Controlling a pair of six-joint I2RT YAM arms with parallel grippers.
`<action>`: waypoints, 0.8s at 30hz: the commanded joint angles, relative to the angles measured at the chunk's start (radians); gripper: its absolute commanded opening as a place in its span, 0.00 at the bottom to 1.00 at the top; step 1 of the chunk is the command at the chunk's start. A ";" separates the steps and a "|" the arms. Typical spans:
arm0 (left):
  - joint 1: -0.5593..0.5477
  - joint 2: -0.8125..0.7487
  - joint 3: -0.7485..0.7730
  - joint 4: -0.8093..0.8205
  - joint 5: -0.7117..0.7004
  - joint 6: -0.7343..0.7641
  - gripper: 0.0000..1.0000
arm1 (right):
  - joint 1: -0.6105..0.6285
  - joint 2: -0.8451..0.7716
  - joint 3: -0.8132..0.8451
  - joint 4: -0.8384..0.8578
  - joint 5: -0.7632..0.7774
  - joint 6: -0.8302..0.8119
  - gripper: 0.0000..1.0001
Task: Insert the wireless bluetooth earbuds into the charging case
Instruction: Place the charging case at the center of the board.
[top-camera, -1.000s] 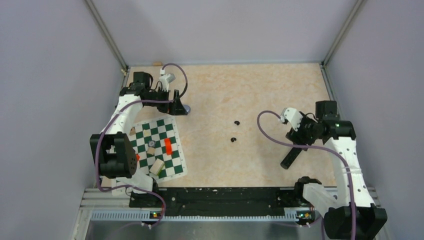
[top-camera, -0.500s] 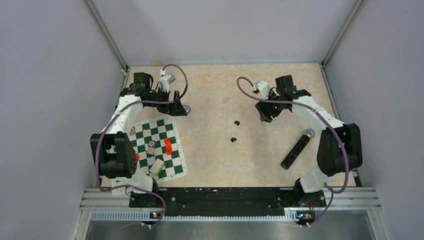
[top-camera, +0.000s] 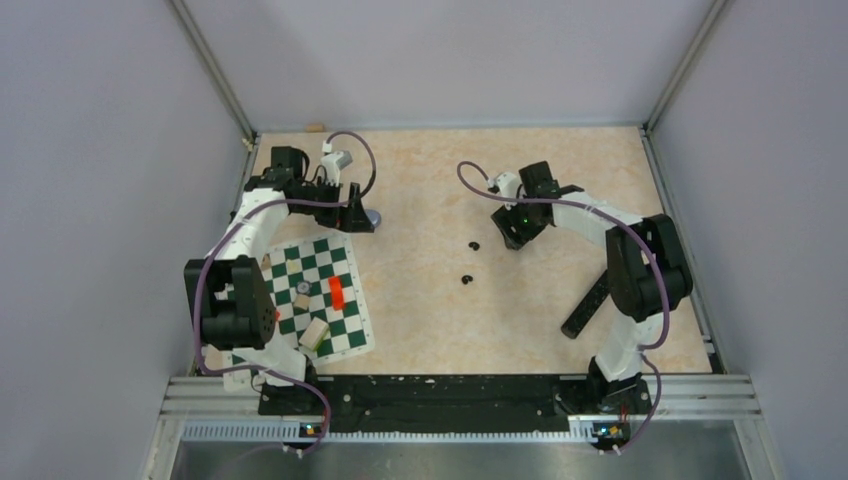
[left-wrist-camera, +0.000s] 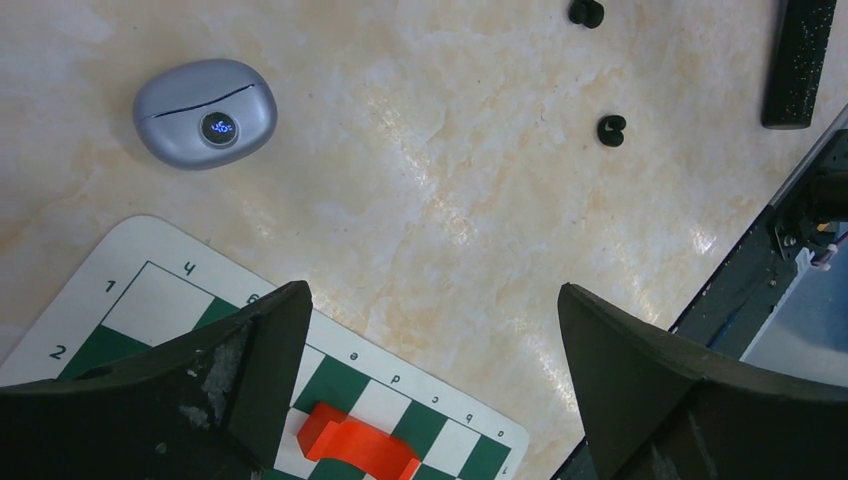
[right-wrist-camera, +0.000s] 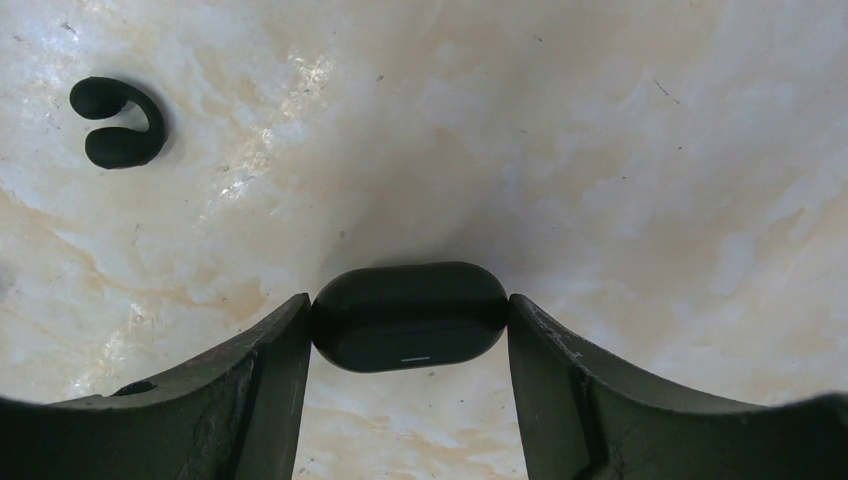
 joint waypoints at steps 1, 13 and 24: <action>-0.002 -0.031 -0.016 0.041 -0.004 0.009 0.99 | 0.007 -0.026 0.011 0.018 -0.009 0.030 0.59; 0.000 -0.045 -0.035 0.050 0.000 0.013 0.99 | -0.044 -0.021 0.042 -0.146 -0.250 0.017 0.76; 0.000 -0.044 -0.039 0.050 -0.002 0.015 0.99 | -0.052 -0.047 0.113 -0.426 -0.601 -0.207 0.80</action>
